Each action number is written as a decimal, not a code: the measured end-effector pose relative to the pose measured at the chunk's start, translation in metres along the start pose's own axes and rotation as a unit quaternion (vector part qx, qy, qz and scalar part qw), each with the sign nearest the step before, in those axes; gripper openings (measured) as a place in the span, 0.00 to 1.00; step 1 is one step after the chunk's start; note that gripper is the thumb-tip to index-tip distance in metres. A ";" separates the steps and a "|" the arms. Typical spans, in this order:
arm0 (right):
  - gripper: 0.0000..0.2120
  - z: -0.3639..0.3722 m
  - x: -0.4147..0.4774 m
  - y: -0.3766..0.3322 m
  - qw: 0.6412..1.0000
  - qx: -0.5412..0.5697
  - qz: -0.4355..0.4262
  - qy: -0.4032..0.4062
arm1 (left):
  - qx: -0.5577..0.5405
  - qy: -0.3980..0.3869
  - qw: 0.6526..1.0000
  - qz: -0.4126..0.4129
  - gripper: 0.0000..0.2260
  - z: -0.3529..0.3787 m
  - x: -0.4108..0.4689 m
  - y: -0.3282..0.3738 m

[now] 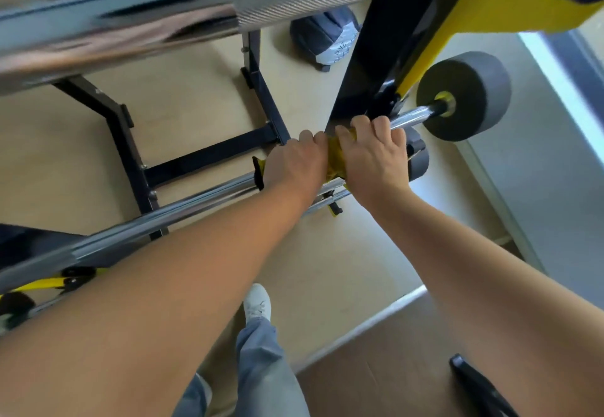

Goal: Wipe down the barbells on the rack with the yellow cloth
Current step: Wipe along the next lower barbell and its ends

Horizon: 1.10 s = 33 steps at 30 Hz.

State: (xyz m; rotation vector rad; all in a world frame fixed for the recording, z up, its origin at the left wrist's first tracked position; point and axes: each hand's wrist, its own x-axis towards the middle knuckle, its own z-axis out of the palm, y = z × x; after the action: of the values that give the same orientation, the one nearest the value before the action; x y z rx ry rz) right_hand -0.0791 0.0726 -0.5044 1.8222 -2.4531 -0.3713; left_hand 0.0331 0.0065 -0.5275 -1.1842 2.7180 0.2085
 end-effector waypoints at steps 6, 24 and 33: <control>0.18 -0.014 0.012 -0.012 0.995 0.075 -0.001 -0.059 | 0.007 0.012 1.000 0.020 0.21 -0.007 -0.017 -0.016; 0.34 -0.009 0.021 -0.018 0.984 0.101 0.065 -0.129 | 0.005 -0.010 0.998 0.059 0.17 0.001 -0.021 -0.039; 0.34 -0.007 0.021 -0.010 0.983 0.116 0.036 -0.134 | 0.064 -0.017 0.993 0.096 0.18 -0.009 0.002 -0.017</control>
State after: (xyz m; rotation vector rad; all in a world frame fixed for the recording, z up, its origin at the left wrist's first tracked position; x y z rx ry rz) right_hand -0.0748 0.0485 -0.5014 1.8684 -2.8458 -0.3601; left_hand 0.0430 -0.0082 -0.5207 -0.8785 2.7668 0.0757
